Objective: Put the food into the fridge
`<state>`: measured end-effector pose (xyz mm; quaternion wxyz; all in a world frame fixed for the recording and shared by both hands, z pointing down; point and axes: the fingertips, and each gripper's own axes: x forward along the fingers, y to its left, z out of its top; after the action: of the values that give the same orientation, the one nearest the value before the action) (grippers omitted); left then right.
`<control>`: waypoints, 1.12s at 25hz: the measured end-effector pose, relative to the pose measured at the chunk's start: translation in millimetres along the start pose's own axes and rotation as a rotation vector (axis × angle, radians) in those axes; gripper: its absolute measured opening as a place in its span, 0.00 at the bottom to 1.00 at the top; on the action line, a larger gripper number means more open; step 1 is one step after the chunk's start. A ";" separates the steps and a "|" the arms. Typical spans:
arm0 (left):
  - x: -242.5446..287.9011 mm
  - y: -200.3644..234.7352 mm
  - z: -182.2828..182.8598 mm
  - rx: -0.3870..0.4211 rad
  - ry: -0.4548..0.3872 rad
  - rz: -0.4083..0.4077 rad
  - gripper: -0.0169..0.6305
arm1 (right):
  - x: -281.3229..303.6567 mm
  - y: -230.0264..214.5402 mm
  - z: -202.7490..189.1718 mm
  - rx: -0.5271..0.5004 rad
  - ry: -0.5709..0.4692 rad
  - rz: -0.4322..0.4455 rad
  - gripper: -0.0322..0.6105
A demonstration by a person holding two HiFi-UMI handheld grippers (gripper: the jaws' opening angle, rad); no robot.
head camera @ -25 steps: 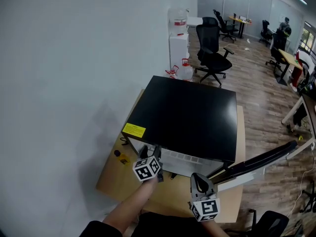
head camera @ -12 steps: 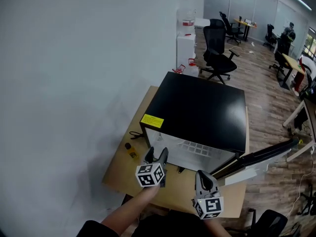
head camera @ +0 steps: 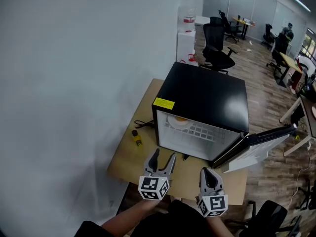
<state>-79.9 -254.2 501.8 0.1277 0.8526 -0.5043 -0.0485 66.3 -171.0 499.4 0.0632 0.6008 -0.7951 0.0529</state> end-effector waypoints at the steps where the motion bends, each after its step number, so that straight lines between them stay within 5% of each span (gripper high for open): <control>1: -10.1 -5.3 1.3 0.006 -0.004 -0.014 0.43 | -6.5 4.5 -1.7 0.000 0.001 -0.004 0.14; 13: -129.0 -54.9 -16.9 0.104 0.019 -0.129 0.43 | -93.2 49.1 -22.7 -0.019 0.049 -0.064 0.14; 24: -181.2 -93.5 -29.7 0.001 0.061 -0.199 0.41 | -141.3 62.6 -13.2 -0.014 0.002 -0.110 0.14; 28: -193.6 -115.1 -24.7 -0.047 0.069 -0.233 0.27 | -161.1 57.9 -5.2 -0.008 -0.028 -0.127 0.14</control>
<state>-71.3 -28.3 486.0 0.1586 0.9034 -0.3959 -0.0455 54.3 -1.5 477.6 0.0577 0.6507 -0.7562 0.0371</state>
